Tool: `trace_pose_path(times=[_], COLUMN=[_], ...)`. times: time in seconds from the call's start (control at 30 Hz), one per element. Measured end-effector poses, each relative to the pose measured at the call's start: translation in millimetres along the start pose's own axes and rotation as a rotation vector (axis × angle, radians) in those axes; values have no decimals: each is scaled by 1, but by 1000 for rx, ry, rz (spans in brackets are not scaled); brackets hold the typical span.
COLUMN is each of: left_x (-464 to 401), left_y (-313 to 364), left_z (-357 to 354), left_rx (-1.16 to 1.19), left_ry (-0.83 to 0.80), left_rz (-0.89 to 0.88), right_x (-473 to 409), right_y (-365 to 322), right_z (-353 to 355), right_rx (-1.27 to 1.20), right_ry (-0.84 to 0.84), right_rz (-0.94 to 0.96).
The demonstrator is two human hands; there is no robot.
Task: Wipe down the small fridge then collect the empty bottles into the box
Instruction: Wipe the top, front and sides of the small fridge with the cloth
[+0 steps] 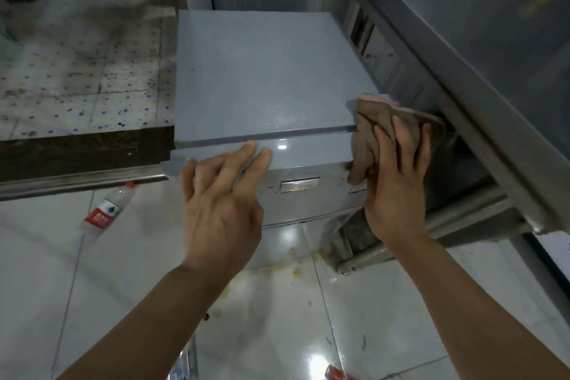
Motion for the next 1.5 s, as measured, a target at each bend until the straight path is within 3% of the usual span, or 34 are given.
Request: trace_pose_path(times=[0.3, 0.6, 0.83, 0.97, 1.13, 1.4, 1.5], left_x=[6, 8, 9, 14, 27, 30, 31], left_y=[-7, -18, -17, -35, -72, -67, -66], left_z=[-17, -34, -38, -27, -8, -2, -1], left_rx=[36, -24, -90, -69, -77, -75, -66], left_ry=[255, 477, 511, 471, 509, 526, 525], left_rz=[-96, -255, -270, -325, -261, -316, -318], right_x=[13, 7, 42, 29, 16, 46, 45], right_y=[-1, 15, 32, 44, 14, -132, -133], right_z=[-25, -57, -131, -109, -91, -85, -83], right_rx=[-175, -80, -133, -131, -185, -92, 25], right_ry=[338, 664, 521, 614, 725, 813, 811], right_rz=[50, 138, 49, 34, 6, 330, 405])
Point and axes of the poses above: each hand's wrist, its own x-axis away from the middle knuckle, its own z-axis out of the back of the hand, y = z × x, the point moved 4 cm from there along -x, towards the middle knuckle, and after that the axes turned 13 degrees about x, right-handed, at the moved point
